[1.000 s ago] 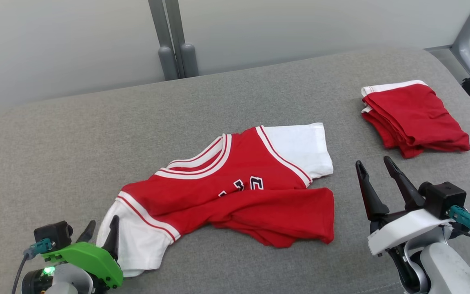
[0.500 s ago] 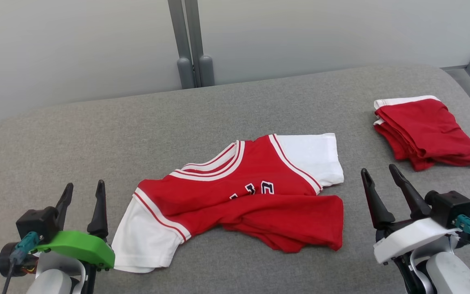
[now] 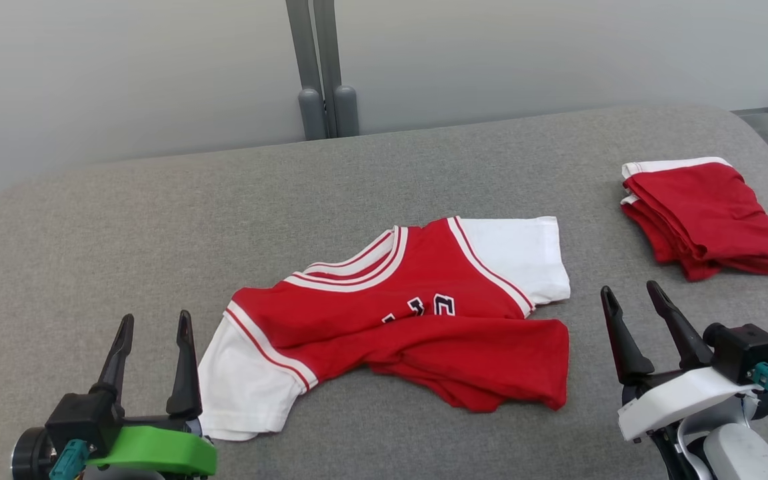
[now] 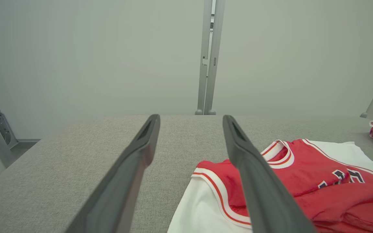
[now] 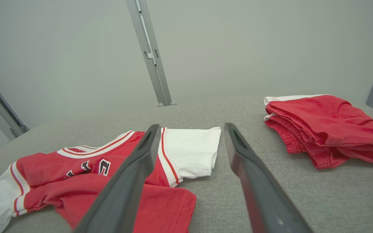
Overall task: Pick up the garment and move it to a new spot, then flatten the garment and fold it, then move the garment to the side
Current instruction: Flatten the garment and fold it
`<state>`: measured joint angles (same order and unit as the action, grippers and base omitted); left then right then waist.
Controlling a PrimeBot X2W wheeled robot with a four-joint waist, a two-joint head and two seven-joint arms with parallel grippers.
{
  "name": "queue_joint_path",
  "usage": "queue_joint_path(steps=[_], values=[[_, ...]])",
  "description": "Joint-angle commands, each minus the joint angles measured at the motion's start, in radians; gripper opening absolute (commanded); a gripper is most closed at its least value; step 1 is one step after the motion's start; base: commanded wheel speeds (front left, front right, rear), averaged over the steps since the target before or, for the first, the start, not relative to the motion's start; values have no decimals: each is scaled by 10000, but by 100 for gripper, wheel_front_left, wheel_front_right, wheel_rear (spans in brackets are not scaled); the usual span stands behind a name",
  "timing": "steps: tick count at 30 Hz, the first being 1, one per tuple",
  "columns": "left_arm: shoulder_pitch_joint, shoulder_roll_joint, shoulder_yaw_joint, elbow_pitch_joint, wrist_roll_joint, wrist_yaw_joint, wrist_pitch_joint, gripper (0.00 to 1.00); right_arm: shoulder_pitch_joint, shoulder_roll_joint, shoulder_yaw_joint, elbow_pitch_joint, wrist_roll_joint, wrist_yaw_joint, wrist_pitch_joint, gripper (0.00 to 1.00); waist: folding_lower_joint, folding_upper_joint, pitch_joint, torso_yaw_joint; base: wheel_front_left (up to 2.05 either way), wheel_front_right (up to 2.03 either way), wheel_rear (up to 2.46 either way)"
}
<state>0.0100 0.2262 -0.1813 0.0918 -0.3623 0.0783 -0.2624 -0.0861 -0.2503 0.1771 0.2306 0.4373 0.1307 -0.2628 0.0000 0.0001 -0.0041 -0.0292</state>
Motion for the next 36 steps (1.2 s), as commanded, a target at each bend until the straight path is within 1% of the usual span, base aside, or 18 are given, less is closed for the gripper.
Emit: queue_joint_path(steps=[1, 5, 9, 13, 16, 18, 20, 25, 29, 33, 34, 35, 36], values=[[109, -88, 96, 2, 104, -107, -30, 100, -57, -75, 36, 46, 6, 1, -19, 100, 0, -1, 9, 34, 0, 0, 0], [40, -340, 249, 92, 319, -376, -30, 100, -355, -255, 392, 312, 127, 1, -21, 100, 0, -1, 60, 147, 0, 0, 0], [-68, -516, 375, 230, 385, -610, -29, 100, -1109, -492, 804, 777, 282, 1, 386, 100, 0, -1, 141, 318, 0, 0, 0], [-263, -743, 423, 320, 508, -844, -31, 100, -2122, -594, 833, 1619, 602, 1, 1576, 100, 0, -1, 372, 619, 0, 0, 0], [-460, -904, 380, 437, 612, -1044, -30, 100, -2824, -597, 967, 2466, 808, 1, 2874, 100, 0, -1, 586, 1004, 0, 0, 0], [-651, -1017, 314, 550, 697, -1167, -30, 100, -3259, -528, 1019, 2896, 1042, 3, 3530, 100, 0, -1, 750, 1291, 0, 0, 0], [-787, -1110, 270, 682, 770, -1272, -31, 100, -3578, -588, 1133, 3346, 1094, 3, 4070, 100, 0, -1, 904, 1553, 0, 0, 0], [-1083, -1342, 268, 912, 905, -1435, -30, 100, -4216, -541, 1287, 4457, 1339, 3, 5093, 100, 0, -1, 1240, 2112, 0, 0, 0], [-1226, -1482, 279, 1039, 932, -1569, -30, 100, -4554, -380, 1232, 5448, 1505, 3, 5994, 100, 0, -1, 1413, 2502, 0, 0, 0], [-1243, -1592, 357, 1167, 930, -1648, -30, 100, -4566, -278, 1348, 5972, 1603, 3, 6508, 100, 0, -1, 1407, 2756, 0, 0, 0], [-1224, -1609, 376, 1183, 920, -1656, -30, 100, -4526, -263, 1374, 6022, 1616, 3, 6533, 96, 0, -1, 1390, 2788, 0, 0, 0], [-1201, -1630, 402, 1201, 939, -1673, -30, 100, -4494, -242, 1422, 6061, 1651, 6, 6550, 33, 0, -1, 1371, 2816, 0, 0, 0], [-1186, -1643, 418, 1216, 958, -1682, -30, 100, -4480, -246, 1459, 6086, 1654, 6, 6528, 1, 0, -1, 1351, 2834, 0, 0, 0]])
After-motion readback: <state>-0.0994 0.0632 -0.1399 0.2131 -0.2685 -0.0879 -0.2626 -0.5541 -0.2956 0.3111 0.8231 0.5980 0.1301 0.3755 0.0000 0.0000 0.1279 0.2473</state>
